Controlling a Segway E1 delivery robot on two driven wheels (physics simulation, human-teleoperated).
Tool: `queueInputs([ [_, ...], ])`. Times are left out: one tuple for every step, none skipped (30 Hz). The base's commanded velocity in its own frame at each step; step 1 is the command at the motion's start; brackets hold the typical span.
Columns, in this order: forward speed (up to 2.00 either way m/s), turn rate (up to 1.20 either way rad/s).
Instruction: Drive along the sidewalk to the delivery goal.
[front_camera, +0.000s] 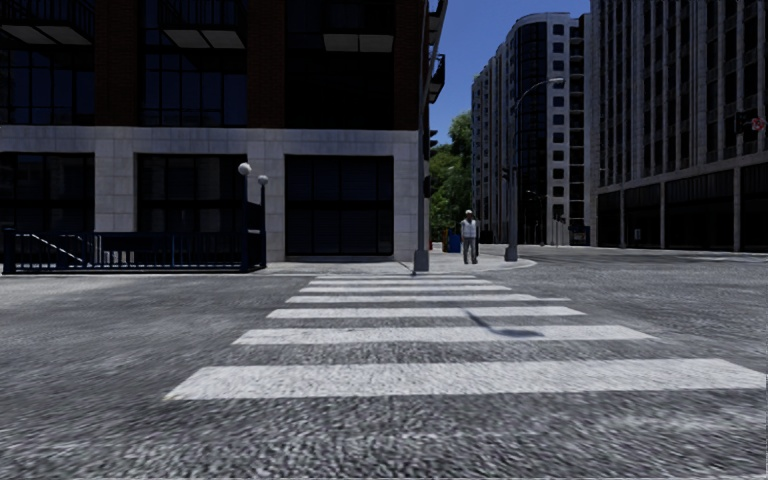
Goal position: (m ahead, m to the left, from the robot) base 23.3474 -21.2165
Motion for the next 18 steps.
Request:
queueInputs([
  [2.00, 0.00],
  [2.00, 0.00],
  [2.00, 0.00],
  [2.00, 0.00],
  [2.00, 0.00],
  [2.00, 0.00],
  [2.00, 0.00],
  [2.00, 0.00],
  [2.00, 0.00],
  [2.00, 0.00],
  [2.00, 0.00],
  [2.00, 0.00],
  [2.00, 0.00],
  [2.00, 0.00],
  [2.00, 0.00],
  [2.00, 0.00],
  [2.00, 0.00],
  [2.00, 0.00],
])
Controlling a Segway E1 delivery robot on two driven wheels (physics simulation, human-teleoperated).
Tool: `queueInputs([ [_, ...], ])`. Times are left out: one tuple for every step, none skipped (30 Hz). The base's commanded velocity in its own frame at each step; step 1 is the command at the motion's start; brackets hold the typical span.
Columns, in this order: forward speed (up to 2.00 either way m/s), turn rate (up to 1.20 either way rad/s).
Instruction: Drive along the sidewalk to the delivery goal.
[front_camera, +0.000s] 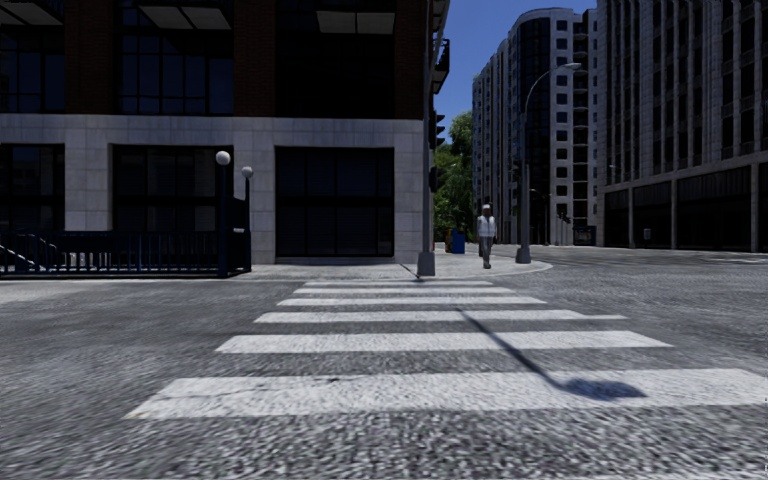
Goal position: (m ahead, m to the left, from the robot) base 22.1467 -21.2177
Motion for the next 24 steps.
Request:
queueInputs([
  [2.00, 0.00],
  [2.00, 0.00],
  [2.00, 0.00],
  [2.00, 0.00],
  [2.00, 0.00],
  [2.00, 0.00],
  [2.00, 0.00],
  [2.00, 0.00],
  [2.00, 0.00],
  [2.00, 0.00],
  [2.00, 0.00],
  [2.00, 0.00],
  [2.00, 0.00],
  [2.00, 0.00],
  [2.00, 0.00],
  [2.00, 0.00],
  [2.00, 0.00],
  [2.00, 0.00],
  [2.00, 0.00],
  [2.00, 0.00],
  [2.00, 0.00],
  [2.00, 0.00],
  [2.00, 0.00],
  [2.00, 0.00],
])
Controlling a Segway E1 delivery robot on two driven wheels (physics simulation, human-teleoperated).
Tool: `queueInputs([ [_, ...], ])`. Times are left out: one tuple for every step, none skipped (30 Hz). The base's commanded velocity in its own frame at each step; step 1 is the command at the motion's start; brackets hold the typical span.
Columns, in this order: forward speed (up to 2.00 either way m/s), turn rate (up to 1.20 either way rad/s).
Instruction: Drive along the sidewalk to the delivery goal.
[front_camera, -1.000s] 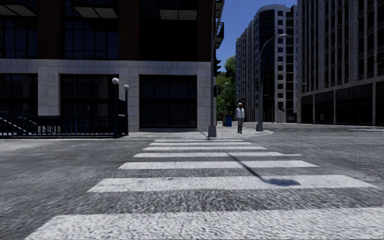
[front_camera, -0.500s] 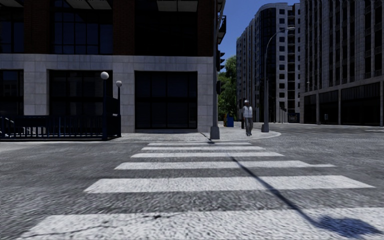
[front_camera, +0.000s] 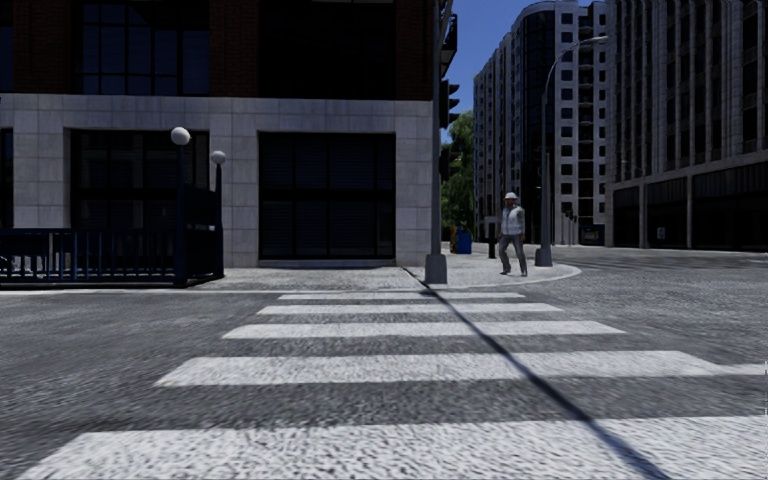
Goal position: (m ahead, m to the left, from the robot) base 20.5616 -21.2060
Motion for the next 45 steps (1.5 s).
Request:
queueInputs([
  [2.00, 0.00],
  [2.00, 0.00],
  [2.00, 0.00],
  [2.00, 0.00],
  [2.00, 0.00],
  [2.00, 0.00],
  [2.00, 0.00],
  [2.00, 0.00],
  [2.00, 0.00],
  [2.00, 0.00],
  [2.00, 0.00],
  [2.00, 0.00],
  [2.00, 0.00],
  [2.00, 0.00],
  [2.00, 0.00],
  [2.00, 0.00],
  [2.00, 0.00],
  [2.00, 0.00],
  [2.00, 0.00],
  [2.00, 0.00],
  [2.00, 0.00],
  [2.00, 0.00],
  [2.00, 0.00],
  [2.00, 0.00],
  [2.00, 0.00],
  [2.00, 0.00],
  [2.00, 0.00],
  [2.00, 0.00],
  [2.00, 0.00],
  [2.00, 0.00],
  [2.00, 0.00],
  [2.00, 0.00],
  [2.00, 0.00],
  [2.00, 0.00],
  [2.00, 0.00],
  [2.00, 0.00],
  [2.00, 0.00],
  [2.00, 0.00],
  [2.00, 0.00],
  [1.83, -0.07],
  [1.51, -0.20],
  [1.38, -0.35],
  [1.31, -0.45],
  [1.31, -0.45],
  [1.29, -0.49],
])
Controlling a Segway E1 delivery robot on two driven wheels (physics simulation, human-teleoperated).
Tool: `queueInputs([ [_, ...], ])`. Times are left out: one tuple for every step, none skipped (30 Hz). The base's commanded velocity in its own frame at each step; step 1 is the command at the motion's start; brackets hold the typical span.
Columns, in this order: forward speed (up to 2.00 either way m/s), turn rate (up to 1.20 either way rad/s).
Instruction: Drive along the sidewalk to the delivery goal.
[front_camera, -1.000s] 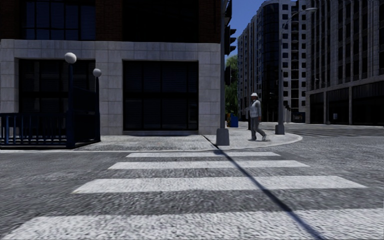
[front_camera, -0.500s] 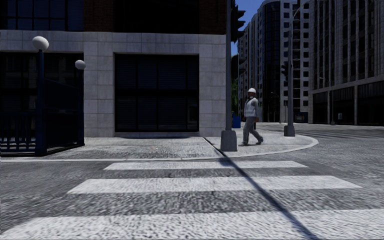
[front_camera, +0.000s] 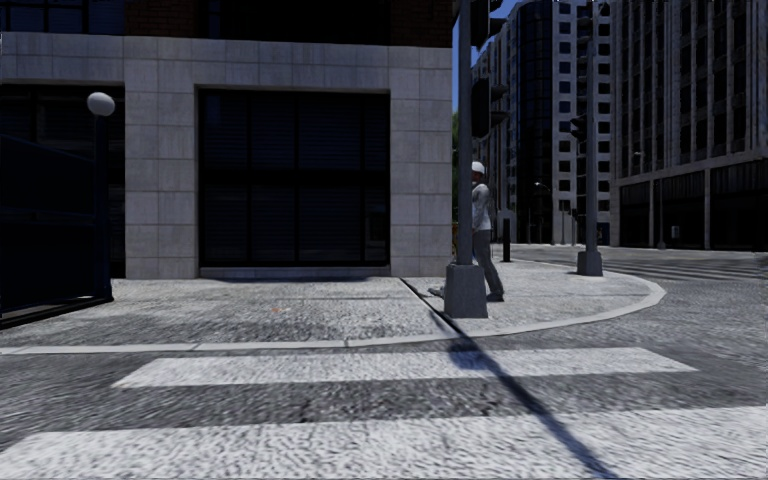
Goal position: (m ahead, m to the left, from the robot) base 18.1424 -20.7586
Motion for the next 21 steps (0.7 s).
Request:
queueInputs([
  [1.28, -0.49],
  [1.28, -0.50],
  [1.28, -0.50],
  [1.28, -0.50],
  [1.28, -0.50],
  [1.28, -0.50],
  [1.28, -0.51],
  [1.28, -0.52],
  [1.28, -0.52],
  [1.28, -0.53],
  [1.28, -0.53],
  [1.28, -0.53],
  [1.28, -0.53],
  [1.28, -0.53],
  [1.28, -0.53],
  [1.28, -0.53],
  [1.28, -0.53],
  [1.28, -0.53],
  [1.29, -0.53],
  [1.29, -0.53],
  [1.29, -0.53],
])
